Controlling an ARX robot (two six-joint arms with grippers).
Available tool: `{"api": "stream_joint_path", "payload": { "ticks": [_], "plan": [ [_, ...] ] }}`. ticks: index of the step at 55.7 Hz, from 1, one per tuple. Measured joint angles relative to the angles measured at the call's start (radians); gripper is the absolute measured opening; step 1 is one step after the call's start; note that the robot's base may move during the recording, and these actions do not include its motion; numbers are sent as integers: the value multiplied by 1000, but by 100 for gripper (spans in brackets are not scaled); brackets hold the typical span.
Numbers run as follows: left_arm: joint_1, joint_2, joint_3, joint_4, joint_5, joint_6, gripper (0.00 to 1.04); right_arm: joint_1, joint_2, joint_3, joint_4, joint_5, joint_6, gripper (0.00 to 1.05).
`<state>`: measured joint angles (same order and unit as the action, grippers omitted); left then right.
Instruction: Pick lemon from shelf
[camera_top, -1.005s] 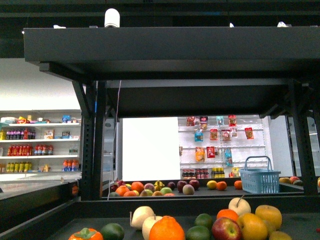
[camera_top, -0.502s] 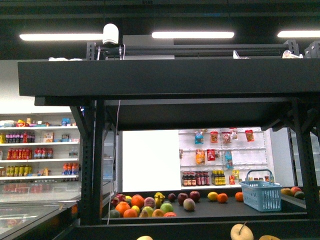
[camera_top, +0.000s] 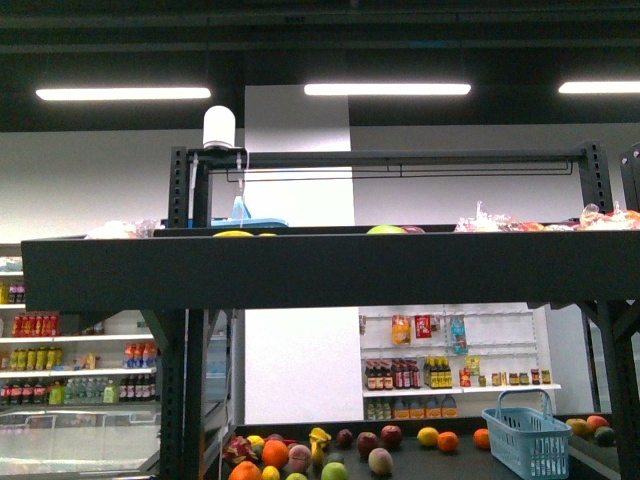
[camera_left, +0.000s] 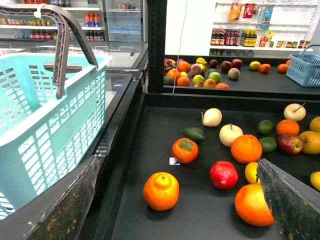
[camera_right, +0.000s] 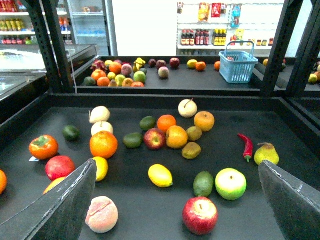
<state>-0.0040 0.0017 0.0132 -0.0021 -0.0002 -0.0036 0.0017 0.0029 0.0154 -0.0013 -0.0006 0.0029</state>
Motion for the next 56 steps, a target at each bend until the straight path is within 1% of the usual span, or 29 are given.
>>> {"api": "stream_joint_path", "payload": {
  "ticks": [23, 25, 29, 35, 38, 40, 44, 50, 56],
  "plan": [
    [-1, 3, 1, -5, -7, -9, 97, 0, 0, 0, 0, 0, 0, 97],
    [-4, 21, 14, -57, -26, -66, 97, 0, 0, 0, 0, 0, 0, 97],
    [-7, 77, 27, -113, -25, -204, 97, 0, 0, 0, 0, 0, 0, 97],
    [-7, 161, 65, -102, 27, -330, 97, 0, 0, 0, 0, 0, 0, 97],
    [16, 215, 105, -75, 69, -370, 97, 0, 0, 0, 0, 0, 0, 97],
    [49, 268, 141, -50, 113, -391, 97, 0, 0, 0, 0, 0, 0, 97],
    [124, 376, 210, -6, 188, -418, 97, 0, 0, 0, 0, 0, 0, 97],
    [265, 588, 353, 63, 304, -486, 97, 0, 0, 0, 0, 0, 0, 97],
    [358, 779, 497, 132, 363, -600, 97, 0, 0, 0, 0, 0, 0, 97]
  ]
}}
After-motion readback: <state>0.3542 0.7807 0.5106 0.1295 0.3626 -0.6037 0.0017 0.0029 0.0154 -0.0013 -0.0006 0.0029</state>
